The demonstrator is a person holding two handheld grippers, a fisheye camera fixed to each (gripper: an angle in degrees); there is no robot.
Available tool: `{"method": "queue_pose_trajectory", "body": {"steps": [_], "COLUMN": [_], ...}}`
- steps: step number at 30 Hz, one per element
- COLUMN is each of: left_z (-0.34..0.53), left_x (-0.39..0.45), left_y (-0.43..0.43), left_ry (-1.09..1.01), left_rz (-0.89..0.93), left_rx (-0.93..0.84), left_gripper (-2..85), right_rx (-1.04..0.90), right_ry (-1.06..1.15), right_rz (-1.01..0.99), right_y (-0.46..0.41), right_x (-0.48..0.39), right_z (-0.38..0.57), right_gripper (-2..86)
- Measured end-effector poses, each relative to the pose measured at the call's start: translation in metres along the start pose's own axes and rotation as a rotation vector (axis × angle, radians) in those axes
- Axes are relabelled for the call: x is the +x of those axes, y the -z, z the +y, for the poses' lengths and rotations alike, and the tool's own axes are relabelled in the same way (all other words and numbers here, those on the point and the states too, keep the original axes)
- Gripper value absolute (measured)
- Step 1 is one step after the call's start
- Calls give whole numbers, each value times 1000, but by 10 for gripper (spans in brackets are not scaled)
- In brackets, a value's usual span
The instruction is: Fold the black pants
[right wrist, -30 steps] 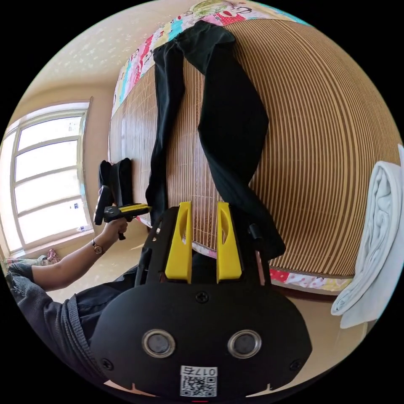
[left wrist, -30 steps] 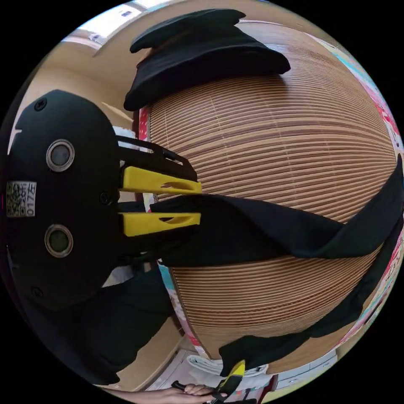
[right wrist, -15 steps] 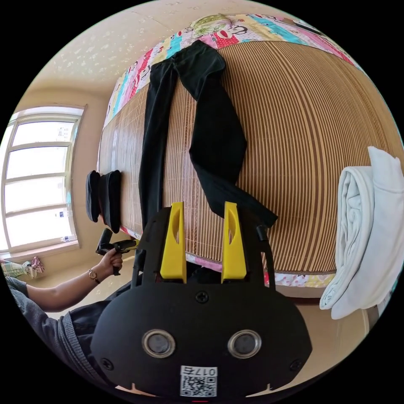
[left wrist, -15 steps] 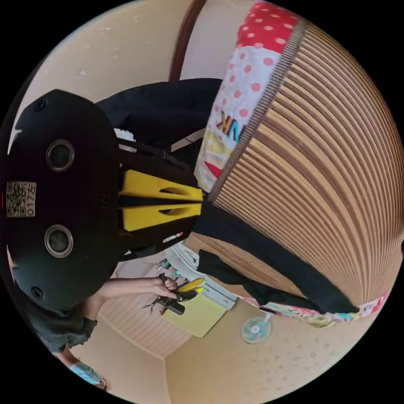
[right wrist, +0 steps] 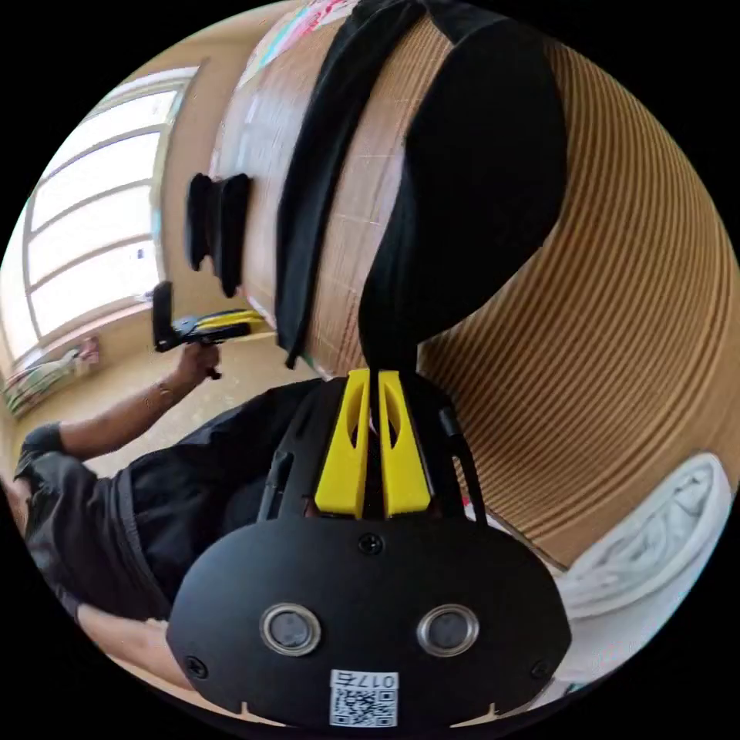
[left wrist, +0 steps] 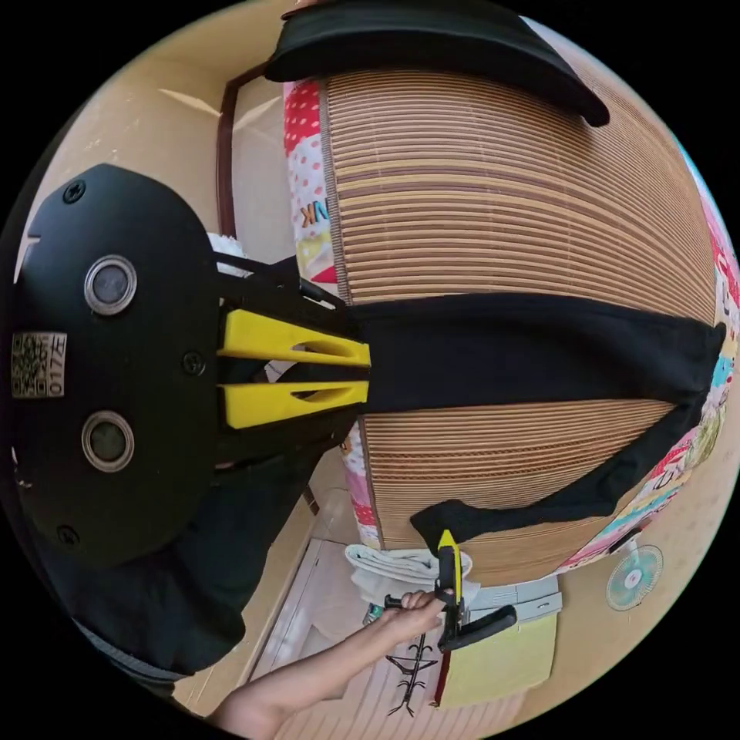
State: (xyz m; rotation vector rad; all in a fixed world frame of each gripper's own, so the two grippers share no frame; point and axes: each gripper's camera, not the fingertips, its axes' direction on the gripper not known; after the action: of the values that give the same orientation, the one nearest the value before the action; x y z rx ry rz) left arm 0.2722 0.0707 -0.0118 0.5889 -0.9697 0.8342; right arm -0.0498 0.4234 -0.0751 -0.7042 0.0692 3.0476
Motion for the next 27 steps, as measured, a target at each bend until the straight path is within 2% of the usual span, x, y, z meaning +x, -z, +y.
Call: {"method": "queue_pose_trajectory", "body": {"steps": [2, 4, 5, 6, 8, 9, 11, 12, 15, 17, 19, 22, 24, 26, 27], "left_z": [-14, -23, -27, -31, -34, -36, -35, -31, -1, 11, 18, 25, 28, 36, 46], "left_x": [2, 8, 11, 11, 3, -6, -23, -33, -51, -63, -57, -20, -6, -14, -17], "left_y": [11, 27, 32, 31, 18, 2, -31, -56, -62, -68, -77, -89, -96, -100, -95], "left_ry": [0, -18, -24, -24, -7, 15, 58, 84, 138, 233, 224, 99, 86, 185, 219], "left_rz": [80, 85, 53, 15, -26, -42, -72, -98, -26, 68, 86, -94, -173, -121, -29], "left_rx": [40, 96, 109, 108, 86, 52, -30, -96, 48, 61, 27, -69, -157, -243, -227], "left_gripper": [43, 45, 46, 46, 45, 44, 36, 25, 4, -3, -7, -8, -7, -4, 0], "right_rx": [248, 474, 545, 553, 527, 515, 498, 501, 561, 551, 530, 441, 408, 417, 414], "right_ry": [188, 238, 179, 123, -108, -167, -352, -379, -378, -384, -392, -404, -385, -356, -348], "right_rz": [-469, -652, -660, -631, -405, -357, -323, -329, -365, -341, -283, -186, -201, -198, -175], "right_y": [41, 65, 71, 71, 63, 60, 48, 45, 43, 45, 47, 40, 34, 33, 34], "right_x": [14, 32, 48, 56, 82, 89, 118, 123, 137, 141, 139, 132, 126, 109, 103], "right_z": [29, 61, 79, 87, 109, 112, 122, 123, 124, 119, 118, 117, 118, 120, 119], "right_gripper": [29, 25, 24, 23, 21, 21, 19, 19, 16, 14, 13, 11, 10, 10, 10]}}
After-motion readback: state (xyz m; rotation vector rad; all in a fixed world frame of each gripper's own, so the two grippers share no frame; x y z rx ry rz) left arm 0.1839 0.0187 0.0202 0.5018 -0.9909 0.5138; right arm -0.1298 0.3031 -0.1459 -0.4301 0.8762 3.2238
